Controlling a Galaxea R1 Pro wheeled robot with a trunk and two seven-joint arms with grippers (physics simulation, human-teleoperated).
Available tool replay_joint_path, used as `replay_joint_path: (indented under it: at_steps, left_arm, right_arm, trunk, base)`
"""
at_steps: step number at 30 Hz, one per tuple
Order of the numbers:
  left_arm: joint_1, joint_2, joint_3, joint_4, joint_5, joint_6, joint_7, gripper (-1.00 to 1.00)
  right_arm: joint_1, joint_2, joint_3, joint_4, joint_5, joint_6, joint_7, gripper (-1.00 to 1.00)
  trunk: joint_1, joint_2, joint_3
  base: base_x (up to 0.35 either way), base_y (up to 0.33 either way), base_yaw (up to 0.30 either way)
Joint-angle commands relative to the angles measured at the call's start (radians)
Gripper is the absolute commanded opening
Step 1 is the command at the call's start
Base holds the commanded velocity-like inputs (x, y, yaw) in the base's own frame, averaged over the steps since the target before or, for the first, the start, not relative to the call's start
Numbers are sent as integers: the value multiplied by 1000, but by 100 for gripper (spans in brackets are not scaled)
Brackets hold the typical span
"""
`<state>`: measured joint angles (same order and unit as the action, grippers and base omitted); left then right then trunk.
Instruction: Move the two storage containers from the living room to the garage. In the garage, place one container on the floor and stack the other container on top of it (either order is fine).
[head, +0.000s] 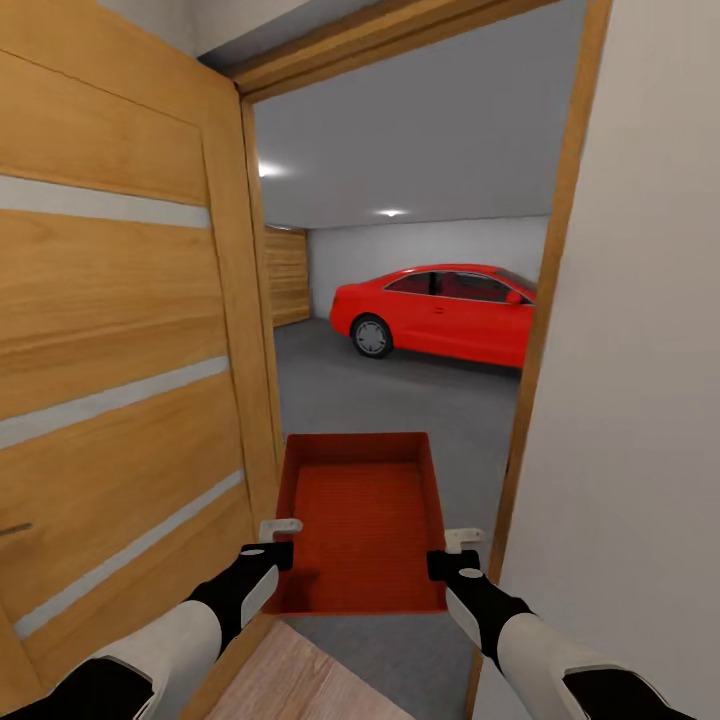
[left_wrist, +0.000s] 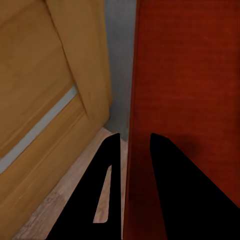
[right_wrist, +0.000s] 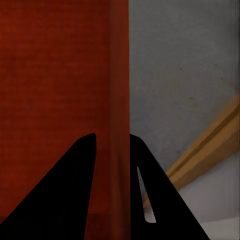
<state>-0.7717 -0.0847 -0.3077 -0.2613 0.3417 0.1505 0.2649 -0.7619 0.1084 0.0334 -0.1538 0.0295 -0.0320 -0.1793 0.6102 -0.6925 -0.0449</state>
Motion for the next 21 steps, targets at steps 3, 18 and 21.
replay_joint_path:
  at_steps: [3,18,21]
  left_arm:
    - [-1,34,55,-6,-23,-9,20,-100]
    - [-1,34,55,-6,-24,-10,20,-100]
    - [-1,34,55,-6,-24,-9,20,-100]
  right_arm:
    - [0,0,5,3,-10,-2,6,-100]
    - [0,0,5,3,-10,-1,7,-100]
    - [0,0,5,3,-10,0,6,-100]
  trunk:
    - [1,-2,-2]
    - [1,-2,-2]
    - [1,-2,-2]
  base:
    - [287,240,-287]
    - [286,241,-90]
    - [286,241,-260]
